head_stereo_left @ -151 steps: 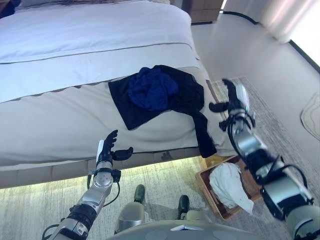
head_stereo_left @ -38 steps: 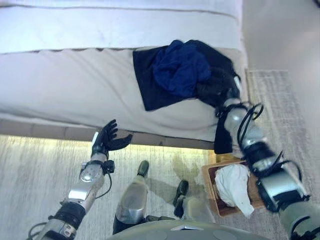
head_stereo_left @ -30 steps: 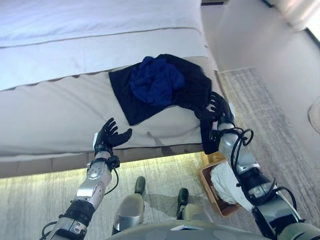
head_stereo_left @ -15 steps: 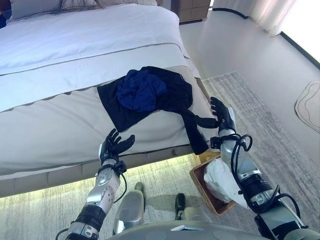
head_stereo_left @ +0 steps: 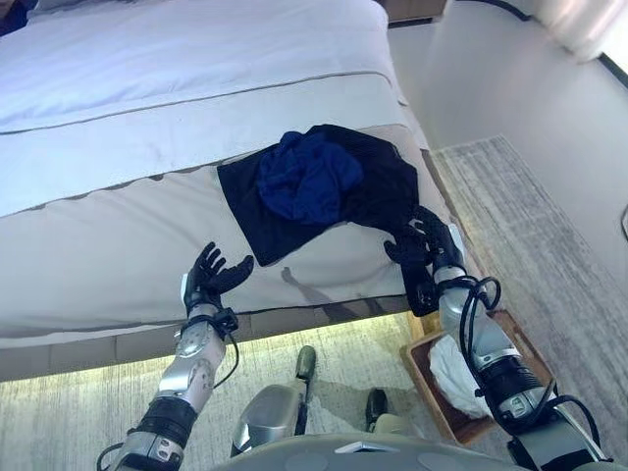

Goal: Pick up the clothes from the bed and place them into the basket

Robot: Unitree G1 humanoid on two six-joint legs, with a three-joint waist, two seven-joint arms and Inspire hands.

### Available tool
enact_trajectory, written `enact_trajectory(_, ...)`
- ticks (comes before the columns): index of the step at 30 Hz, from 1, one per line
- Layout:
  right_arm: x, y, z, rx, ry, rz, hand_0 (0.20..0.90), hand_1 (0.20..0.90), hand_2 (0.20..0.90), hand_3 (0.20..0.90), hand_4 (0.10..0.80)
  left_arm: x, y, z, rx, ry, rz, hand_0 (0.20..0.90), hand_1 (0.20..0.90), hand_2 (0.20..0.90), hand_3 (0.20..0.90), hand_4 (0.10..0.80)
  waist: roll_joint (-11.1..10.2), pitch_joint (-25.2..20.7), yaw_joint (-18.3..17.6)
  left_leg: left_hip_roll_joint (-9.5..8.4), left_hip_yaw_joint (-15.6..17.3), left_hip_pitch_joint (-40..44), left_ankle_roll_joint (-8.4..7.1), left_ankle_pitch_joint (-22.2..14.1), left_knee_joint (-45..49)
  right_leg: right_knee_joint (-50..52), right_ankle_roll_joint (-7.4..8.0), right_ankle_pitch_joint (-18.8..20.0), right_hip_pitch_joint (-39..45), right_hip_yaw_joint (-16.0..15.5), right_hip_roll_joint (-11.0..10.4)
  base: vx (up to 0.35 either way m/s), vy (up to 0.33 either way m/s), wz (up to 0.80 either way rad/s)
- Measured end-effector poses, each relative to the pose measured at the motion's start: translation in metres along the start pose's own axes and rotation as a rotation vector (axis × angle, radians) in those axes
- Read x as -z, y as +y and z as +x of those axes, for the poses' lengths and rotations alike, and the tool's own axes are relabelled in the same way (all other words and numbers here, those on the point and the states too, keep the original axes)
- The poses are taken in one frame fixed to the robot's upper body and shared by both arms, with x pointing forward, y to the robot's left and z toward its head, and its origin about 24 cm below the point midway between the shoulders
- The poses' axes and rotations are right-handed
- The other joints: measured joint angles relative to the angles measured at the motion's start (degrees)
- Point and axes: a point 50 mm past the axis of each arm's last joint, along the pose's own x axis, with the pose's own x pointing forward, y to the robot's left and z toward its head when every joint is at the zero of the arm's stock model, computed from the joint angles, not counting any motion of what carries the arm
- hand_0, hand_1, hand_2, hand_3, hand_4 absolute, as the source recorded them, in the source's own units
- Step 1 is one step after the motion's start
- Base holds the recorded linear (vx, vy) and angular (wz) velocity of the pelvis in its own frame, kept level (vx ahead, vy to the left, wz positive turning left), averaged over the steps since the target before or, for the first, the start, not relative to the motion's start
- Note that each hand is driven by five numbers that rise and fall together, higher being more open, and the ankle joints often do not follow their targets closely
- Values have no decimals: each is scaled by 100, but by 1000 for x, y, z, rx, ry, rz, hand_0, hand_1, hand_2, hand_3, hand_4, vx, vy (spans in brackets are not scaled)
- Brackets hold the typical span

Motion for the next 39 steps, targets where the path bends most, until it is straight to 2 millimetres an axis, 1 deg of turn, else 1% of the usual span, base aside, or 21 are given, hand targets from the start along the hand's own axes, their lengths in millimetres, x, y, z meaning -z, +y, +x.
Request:
enact_trajectory(3, -4, 0, 1, 1, -24, -15, 900, 900, 900, 900, 800, 2, 2, -2, 2, 4, 11, 900, 900, 900, 900, 800, -57, -21, 27, 2, -77, 112, 56, -57, 3, 65, 10, 1, 123, -95, 21, 135, 158, 18)
enact_trajectory(6, -6, -2, 2, 13, -43, -42, 900, 900, 900, 900, 800, 11, 6, -7, 10, 31, 16, 900, 900, 900, 900, 800, -76, -29, -23, 40, -131, 178, 179, -174, 26, 586, 128, -81, -37, -106, 39, 153, 186, 7)
enact_trajectory(7, -6, -3, 2, 21, -49, -57, 900, 900, 900, 900, 800, 13, 6, -8, 15, 39, 18, 900, 900, 900, 900, 800, -68, -32, -56, 52, -147, 178, 254, -245, 51, 1008, 203, -144, -231, -102, 40, 177, 158, 8)
enact_trajectory(10, -1, -4, -2, 44, -46, -94, 900, 900, 900, 900, 800, 17, 9, -10, 31, 49, 66, 900, 900, 900, 900, 800, -82, -45, -212, 130, -321, 318, 255, -232, 68, 2586, 266, -214, -858, -90, -12, 175, 36, 21)
enact_trajectory(11, -2, -4, -2, 45, -51, -102, 900, 900, 900, 900, 800, 17, 10, -11, 33, 51, 79, 900, 900, 900, 900, 800, -96, -55, -229, 118, -393, 424, 330, -289, 30, 3049, 339, -316, -1115, -85, -54, 177, -70, 15)
enact_trajectory(12, -5, -3, -2, 42, -64, -99, 900, 900, 900, 900, 800, 17, 13, -10, 30, 49, 95, 900, 900, 900, 900, 800, -101, -64, -273, 104, -383, 469, 348, -305, 26, 3154, 347, -356, -1241, -99, -86, 178, -175, 6)
enact_trajectory(13, -10, -2, -2, 39, -82, -95, 900, 900, 900, 900, 800, 15, 15, -10, 27, 44, 108, 900, 900, 900, 900, 800, -115, -81, -323, 88, -400, 464, 365, -322, 15, 3108, 348, -369, -1376, -92, -95, 143, -205, 16)
enact_trajectory(14, -15, -1, -1, 37, -102, -98, 900, 900, 900, 900, 800, 13, 16, -8, 24, 36, 120, 900, 900, 900, 900, 800, -110, -81, -368, 69, -521, 466, 315, -337, 9, 2726, 350, -372, -1508, -65, -42, 98, -207, 18)
enact_trajectory(15, -20, 1, 2, 38, -123, -111, 900, 900, 900, 900, 800, 9, 17, -3, 19, 29, 135, 900, 900, 900, 900, 800, -98, -73, -429, 63, -558, 417, 267, -289, 19, 1950, 359, -336, -1540, 85, 50, 40, -192, 39)
enact_trajectory(17, -18, 1, 1, 47, -119, -139, 900, 900, 900, 900, 800, 7, 12, 2, 26, 29, 149, 900, 900, 900, 900, 800, -107, -78, -609, -34, -759, 457, 239, -244, 30, 1416, 341, -322, -1631, 416, 130, 41, -185, 67)
enact_trajectory(18, -17, 4, 1, 40, -110, -151, 900, 900, 900, 900, 800, 8, 10, 2, 31, 30, 144, 900, 900, 900, 900, 800, -117, -84, -619, -58, -813, 510, 229, -252, 26, 1099, 286, -282, -1588, 419, 135, 39, -118, 58)
enact_trajectory(20, -14, 8, 3, 21, -101, -191, 900, 900, 900, 900, 800, 11, 4, 1, 62, 39, 172, 900, 900, 900, 900, 800, -161, -110, -574, -143, -870, 635, 163, -298, -17, 462, 246, 103, -1411, 256, 82, 40, -76, 26)
enact_trajectory(22, -11, 10, 15, 1, -57, -260, 900, 900, 900, 900, 800, 16, -3, -1, 99, 51, 225, 900, 900, 900, 900, 800, -213, -149, -410, -262, -850, 747, 66, -408, -37, 45, 192, 617, -1159, 218, -2, 96, -52, -1)
enact_trajectory(23, -10, 10, 18, -8, -35, -286, 900, 900, 900, 900, 800, 18, -5, -2, 111, 58, 234, 900, 900, 900, 900, 800, -211, -151, -372, -263, -876, 767, 17, -465, -38, -120, 130, 924, -1072, 238, 16, 98, -37, 4)
enact_trajectory(24, -11, 11, 20, -31, -18, -324, 900, 900, 900, 900, 800, 22, -5, -4, 112, 75, 237, 900, 900, 900, 900, 800, -189, -163, -335, -165, -911, 773, -62, -524, -38, -311, 46, 1026, -961, 189, 118, 97, -33, 5)
enact_trajectory(27, -14, 8, 24, -46, 0, -407, 900, 900, 900, 900, 800, 27, -6, -6, 121, 110, 255, 900, 900, 900, 900, 800, -186, -159, -318, 7, -982, 772, -151, -598, 21, -329, -53, 1109, -885, 54, 274, 122, -25, 8)
enact_trajectory(29, -26, -1, 33, -36, 22, -473, 900, 900, 900, 900, 800, 27, -8, -6, 146, 103, 281, 900, 900, 900, 900, 800, -186, -159, -288, 88, -1001, 781, -207, -651, 51, -330, -55, 1106, -856, 8, 360, 199, 9, 5)
enact_trajectory(34, -78, -33, 65, 91, -1, -547, 900, 900, 900, 900, 800, 27, -10, -6, 218, 91, 355, 900, 900, 900, 900, 800, -175, -156, -69, 145, -1259, 719, -261, -685, 149, -330, -170, 1018, -747, -311, 391, 93, 41, 25)
enact_trajectory(36, -96, -45, 74, 146, -8, -557, 900, 900, 900, 900, 800, 25, -8, -5, 256, 85, 403, 900, 900, 900, 900, 800, -174, -155, 27, 119, -1344, 485, -267, -682, 252, -329, -146, 997, -859, -452, 352, -269, 97, 44)
enact_trajectory(38, -125, -62, 85, 225, -29, -586, 900, 900, 900, 900, 800, 18, -10, -1, 302, 62, 456, 900, 900, 900, 900, 800, -143, -127, 154, 8, -1413, -104, -284, -670, 558, -327, -144, 997, -1259, -665, 252, -266, 78, 44)
enact_trajectory(39, -142, -75, 89, 282, -43, -600, 900, 900, 900, 900, 800, 14, -15, 1, 327, 44, 479, 900, 900, 900, 900, 800, -47, -55, 180, -54, -1521, -400, -319, -648, 725, -274, -163, 1016, -1466, -796, 197, -209, 85, 57)
